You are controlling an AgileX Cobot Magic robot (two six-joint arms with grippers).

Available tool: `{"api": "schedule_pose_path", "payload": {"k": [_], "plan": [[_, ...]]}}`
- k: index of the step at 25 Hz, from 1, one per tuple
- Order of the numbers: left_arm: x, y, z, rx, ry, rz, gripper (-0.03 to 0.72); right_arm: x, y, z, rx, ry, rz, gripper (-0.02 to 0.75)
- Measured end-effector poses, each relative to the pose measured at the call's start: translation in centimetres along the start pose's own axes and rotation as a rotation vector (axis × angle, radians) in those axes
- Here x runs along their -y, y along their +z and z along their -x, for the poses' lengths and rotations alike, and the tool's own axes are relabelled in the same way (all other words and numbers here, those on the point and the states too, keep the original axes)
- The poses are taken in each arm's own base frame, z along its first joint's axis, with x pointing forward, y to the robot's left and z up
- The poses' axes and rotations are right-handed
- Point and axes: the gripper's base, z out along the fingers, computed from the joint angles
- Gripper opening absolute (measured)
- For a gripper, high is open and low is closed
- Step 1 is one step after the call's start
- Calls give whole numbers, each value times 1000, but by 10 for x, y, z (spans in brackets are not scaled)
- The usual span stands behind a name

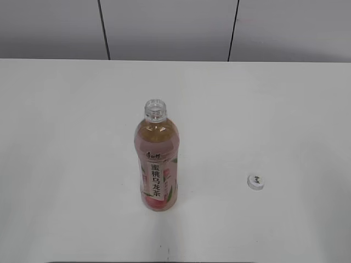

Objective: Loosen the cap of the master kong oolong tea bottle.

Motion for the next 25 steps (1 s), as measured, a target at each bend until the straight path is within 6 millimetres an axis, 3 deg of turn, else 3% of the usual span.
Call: {"api": "schedule_pose_path", "payload": {"k": [5,25], "plan": [[-6,4,-8,-63,35,54,472,0,0,0,0,0,0,566],[-7,4,-8,-67,42,67,468,0,0,0,0,0,0,566]]}}
